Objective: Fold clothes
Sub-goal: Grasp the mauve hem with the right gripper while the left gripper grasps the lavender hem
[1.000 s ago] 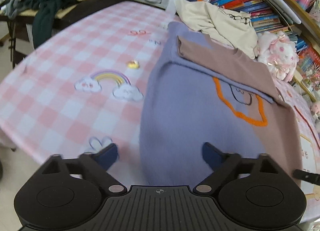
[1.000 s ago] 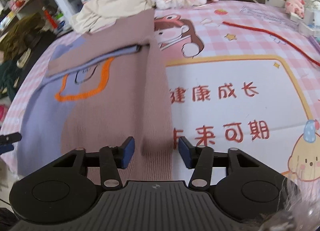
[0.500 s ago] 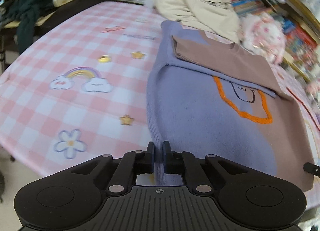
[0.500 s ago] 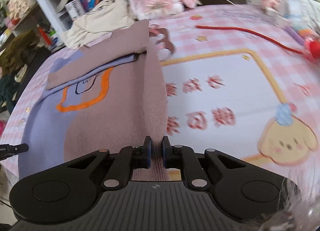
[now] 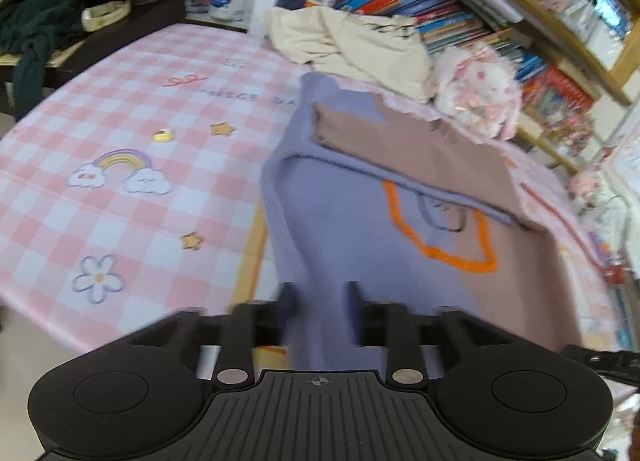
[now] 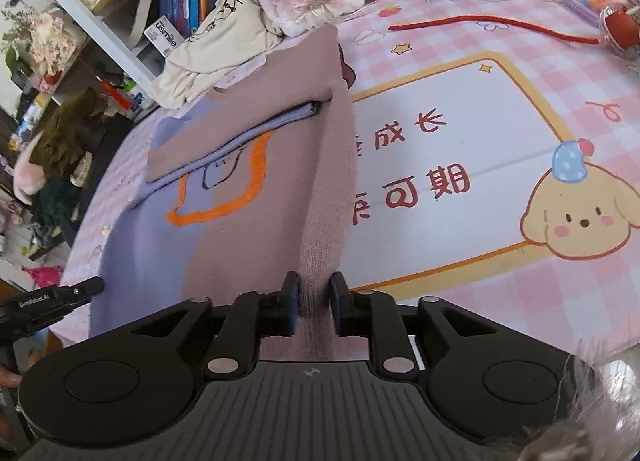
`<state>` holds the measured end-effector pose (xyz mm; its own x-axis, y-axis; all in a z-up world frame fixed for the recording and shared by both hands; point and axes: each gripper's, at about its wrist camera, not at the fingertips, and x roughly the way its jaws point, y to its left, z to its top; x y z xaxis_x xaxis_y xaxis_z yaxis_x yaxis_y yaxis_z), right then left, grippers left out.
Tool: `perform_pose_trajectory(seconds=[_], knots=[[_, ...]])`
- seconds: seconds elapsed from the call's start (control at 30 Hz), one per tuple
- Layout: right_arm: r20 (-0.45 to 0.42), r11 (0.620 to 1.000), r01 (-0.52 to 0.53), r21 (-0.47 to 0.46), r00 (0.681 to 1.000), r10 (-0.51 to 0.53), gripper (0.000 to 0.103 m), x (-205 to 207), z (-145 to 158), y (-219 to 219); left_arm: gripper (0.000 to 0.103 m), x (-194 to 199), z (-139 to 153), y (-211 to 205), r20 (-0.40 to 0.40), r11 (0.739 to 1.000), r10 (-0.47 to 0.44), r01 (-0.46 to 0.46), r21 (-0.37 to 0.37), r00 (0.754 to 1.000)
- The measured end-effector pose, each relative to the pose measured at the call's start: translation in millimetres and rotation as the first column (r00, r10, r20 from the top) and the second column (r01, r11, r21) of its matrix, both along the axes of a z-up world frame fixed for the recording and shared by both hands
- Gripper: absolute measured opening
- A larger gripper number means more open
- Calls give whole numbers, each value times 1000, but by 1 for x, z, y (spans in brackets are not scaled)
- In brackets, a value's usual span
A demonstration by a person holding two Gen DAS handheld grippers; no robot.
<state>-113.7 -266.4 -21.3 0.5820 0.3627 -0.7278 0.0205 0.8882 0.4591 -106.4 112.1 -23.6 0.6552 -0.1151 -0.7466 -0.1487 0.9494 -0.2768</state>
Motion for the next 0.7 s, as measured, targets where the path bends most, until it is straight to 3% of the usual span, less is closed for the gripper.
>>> perform_pose_trajectory(seconds=[0.03, 0.07, 0.3, 0.4, 0.47, 0.5, 0.57, 0.63, 0.7], knots=[[-1, 1000, 15, -12, 1000, -15, 27, -1, -1, -1, 75, -2, -2, 1, -3, 1000, 15, -15, 9, 1000], [-5, 999, 29, -21, 1000, -29, 28, -3, -3, -4, 78, -6, -3, 4, 1, 1000, 31, -31, 1, 1000], [-56, 996, 92, 10, 994, -92, 28, -6, -15, -21, 79, -25, -13, 19, 10, 992, 123, -123, -42, 992], [-52, 996, 88, 1, 995, -87, 28, -5, -14, -19, 76, -20, -16, 20, -33, 990, 131, -133, -53, 991], [-48, 997, 76, -6, 996, -76, 28, -4, -14, -16, 58, -17, -21, 20, -61, 988, 128, -132, -75, 990], [-49, 998, 69, -8, 996, -69, 21, -3, -15, -14, 48, -16, -20, 18, -58, 989, 130, -134, -60, 990], [-55, 999, 46, 0, 997, -46, 12, 0, -15, -12, 18, -11, -21, 14, -76, 992, 114, -118, -49, 991], [-35, 1000, 18, 12, 999, -17, 11, 0, -12, -8, 5, -9, -20, 11, -84, 993, 100, -104, -56, 991], [28, 999, -7, 51, 1000, 5, 11, -4, -4, -7, 5, -13, -9, 6, -28, 994, 86, -87, -65, 996]])
